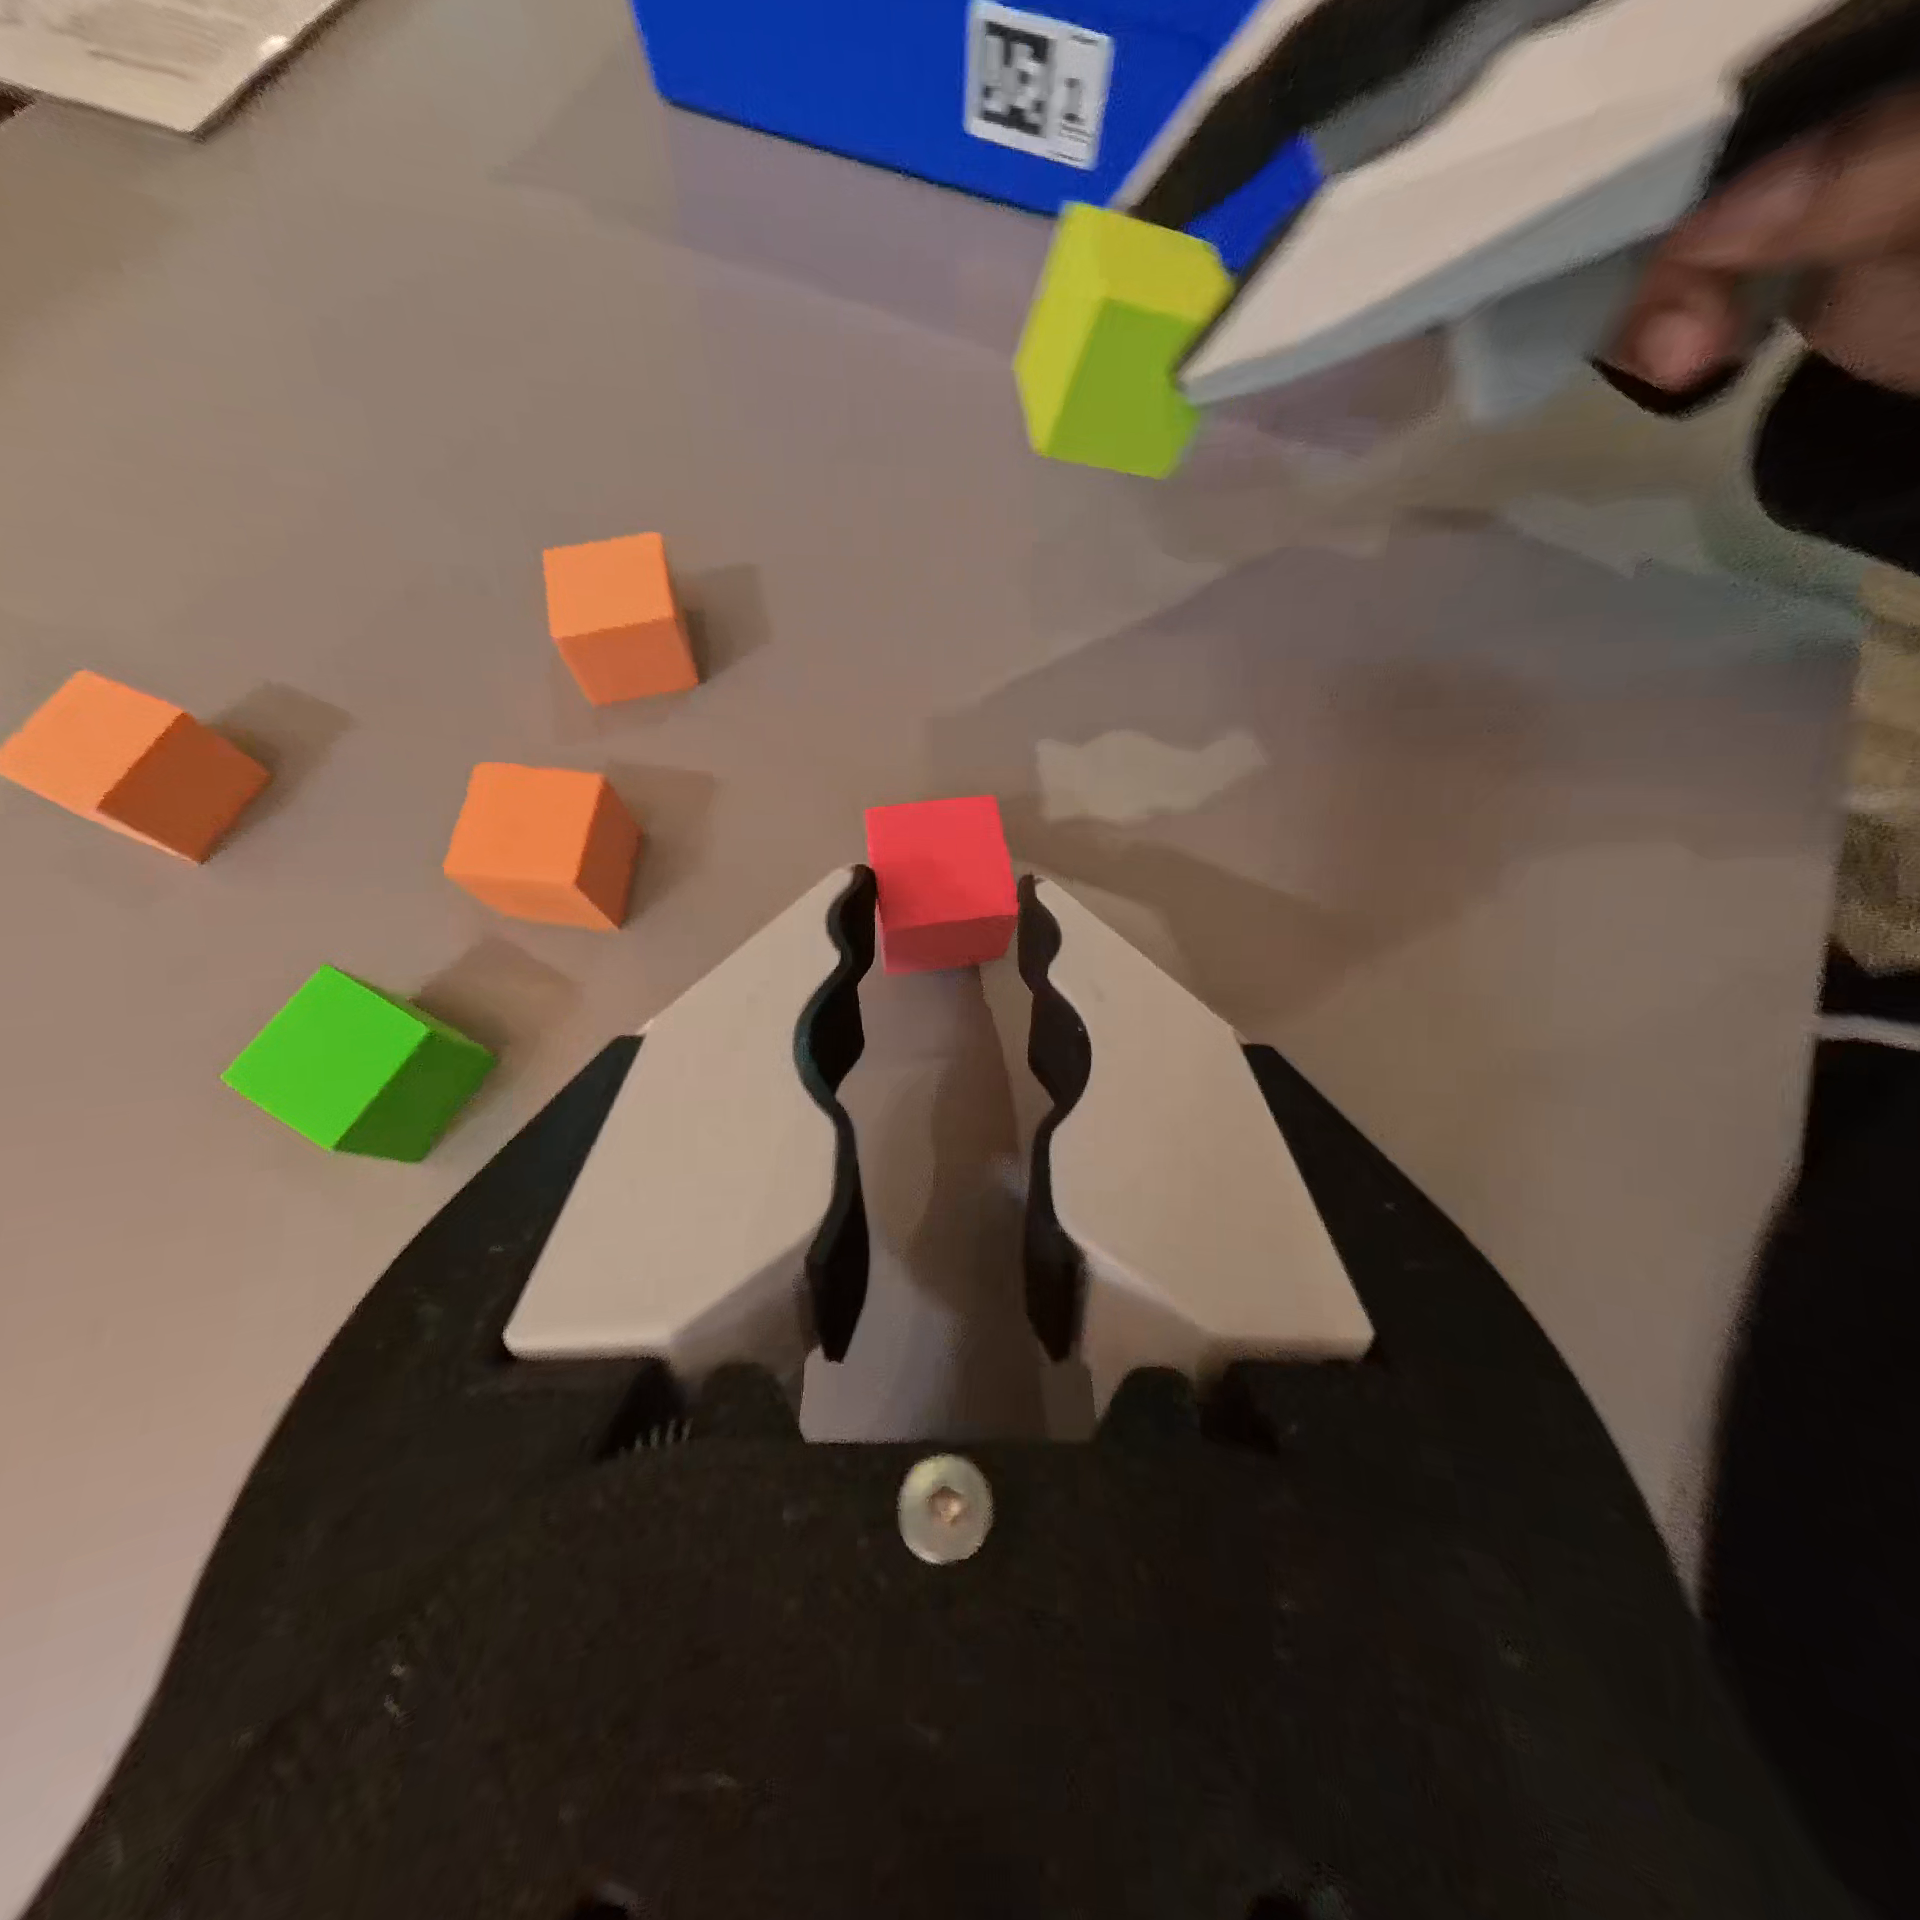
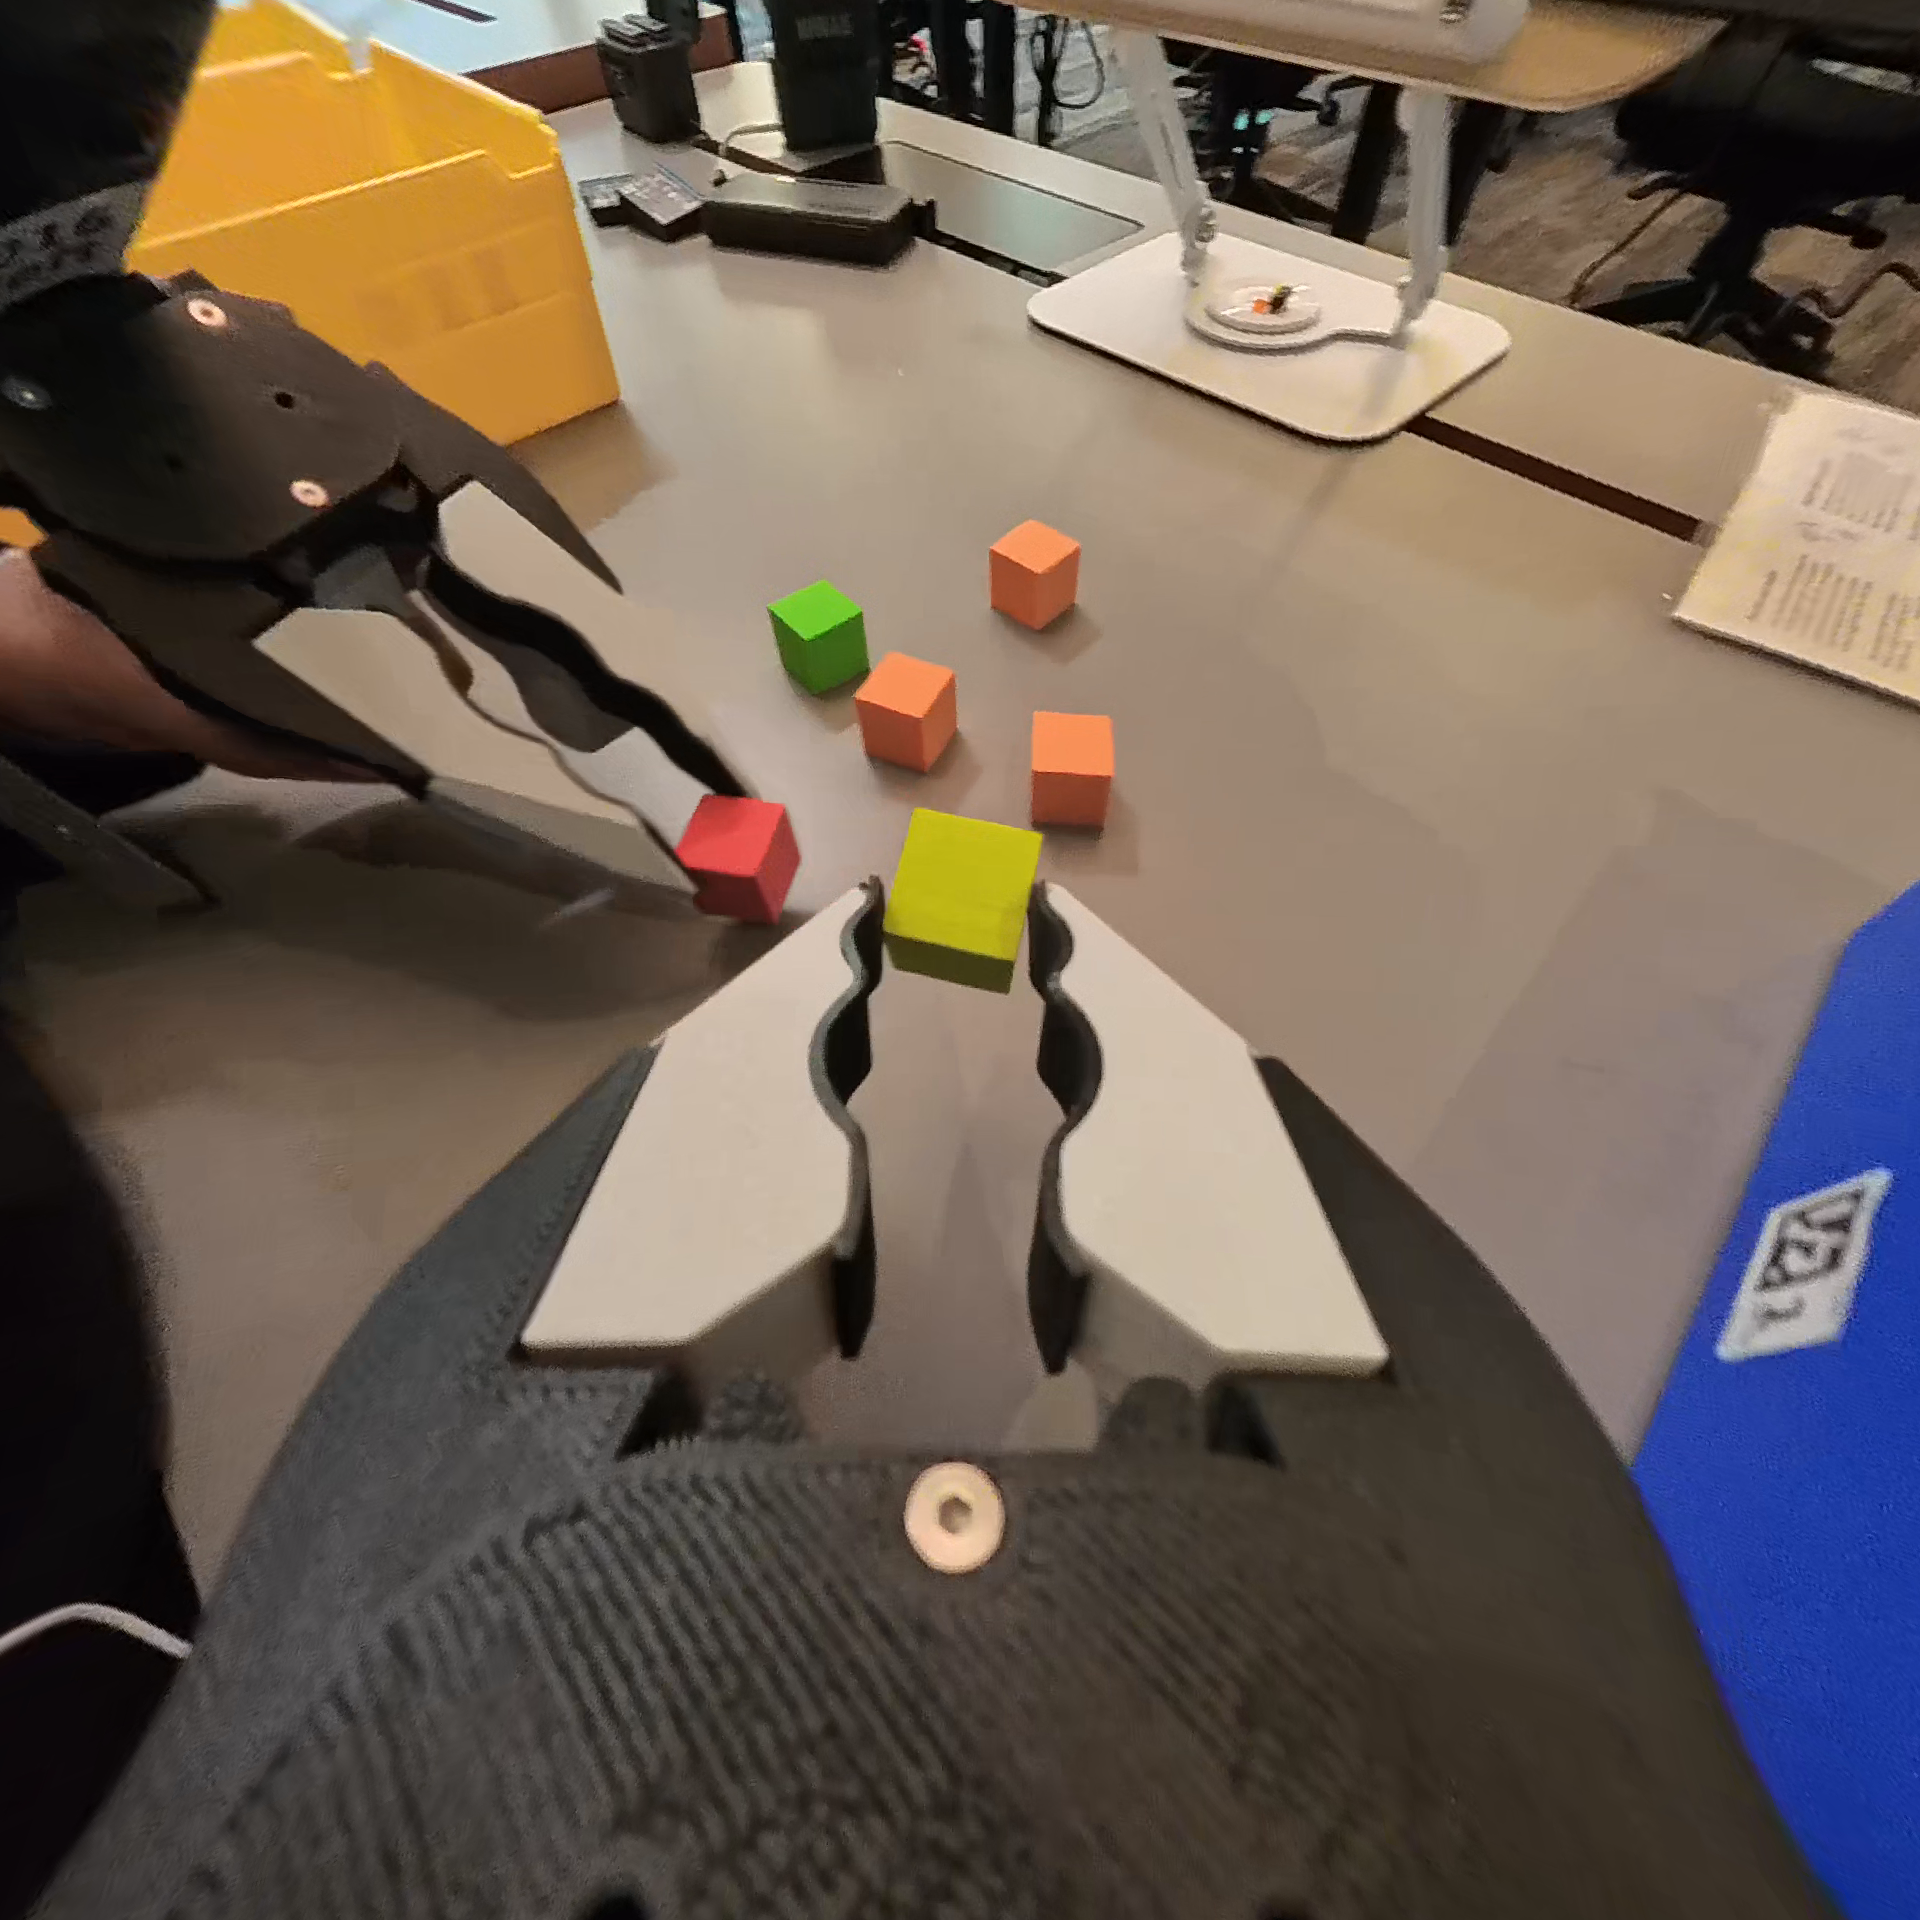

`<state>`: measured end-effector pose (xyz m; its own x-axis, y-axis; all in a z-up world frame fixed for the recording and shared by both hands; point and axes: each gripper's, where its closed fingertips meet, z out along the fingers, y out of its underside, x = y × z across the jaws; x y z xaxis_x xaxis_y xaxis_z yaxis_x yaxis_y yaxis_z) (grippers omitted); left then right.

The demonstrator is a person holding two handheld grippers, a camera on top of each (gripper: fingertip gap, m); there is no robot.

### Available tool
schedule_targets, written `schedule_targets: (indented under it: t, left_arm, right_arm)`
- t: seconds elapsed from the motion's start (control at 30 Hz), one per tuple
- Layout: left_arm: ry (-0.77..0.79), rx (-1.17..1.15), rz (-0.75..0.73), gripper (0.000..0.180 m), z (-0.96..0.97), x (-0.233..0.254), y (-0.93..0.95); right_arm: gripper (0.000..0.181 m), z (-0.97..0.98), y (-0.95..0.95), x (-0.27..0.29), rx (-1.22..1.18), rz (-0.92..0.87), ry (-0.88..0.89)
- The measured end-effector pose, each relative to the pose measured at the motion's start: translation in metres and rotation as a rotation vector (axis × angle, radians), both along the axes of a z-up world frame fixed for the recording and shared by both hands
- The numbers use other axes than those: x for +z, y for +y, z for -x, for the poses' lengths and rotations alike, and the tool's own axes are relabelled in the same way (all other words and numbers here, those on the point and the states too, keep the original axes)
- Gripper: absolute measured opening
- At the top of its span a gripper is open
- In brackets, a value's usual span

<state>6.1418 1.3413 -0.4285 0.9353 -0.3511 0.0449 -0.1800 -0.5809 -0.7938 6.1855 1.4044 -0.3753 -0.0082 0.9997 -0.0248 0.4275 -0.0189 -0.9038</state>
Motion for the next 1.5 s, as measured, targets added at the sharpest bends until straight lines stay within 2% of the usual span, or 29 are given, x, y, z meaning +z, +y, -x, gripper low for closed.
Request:
schedule_targets:
  t: [0.1,0.17,0.3,0.6,0.8,1.13,1.5]
  left_arm:
    - [0.05,-0.164,-0.001,0.024,-0.011,-0.002,-0.033]
    - [0.084,-0.19,-0.011,0.023,-0.008,-0.006,-0.046]
    - [0.001,-0.242,0.0,0.023,-0.01,-0.005,-0.061]
    - [0.009,-0.392,0.038,0.024,-0.025,-0.013,-0.075]
    - [0.023,-0.339,0.04,0.031,-0.016,-0.014,-0.075]
    - [-0.011,-0.278,0.027,0.031,-0.007,-0.012,-0.088]
    - [-0.046,-0.205,-0.009,0.031,0.011,-0.006,-0.094]
  right_arm:
    - [0.026,0.007,-0.015,0.0,0.083,0.012,0.012]
    - [0.026,0.013,-0.027,0.001,0.142,0.031,0.025]
    - [0.026,0.02,-0.053,0.002,0.26,0.079,0.033]
    - [0.026,0.015,-0.097,-0.006,0.467,0.101,-0.03]
    - [0.026,0.014,-0.117,-0.012,0.562,0.093,-0.08]
    - [0.026,0.024,-0.138,-0.025,0.759,0.048,-0.169]
    - [0.026,0.03,-0.144,-0.039,0.817,0.023,-0.264]
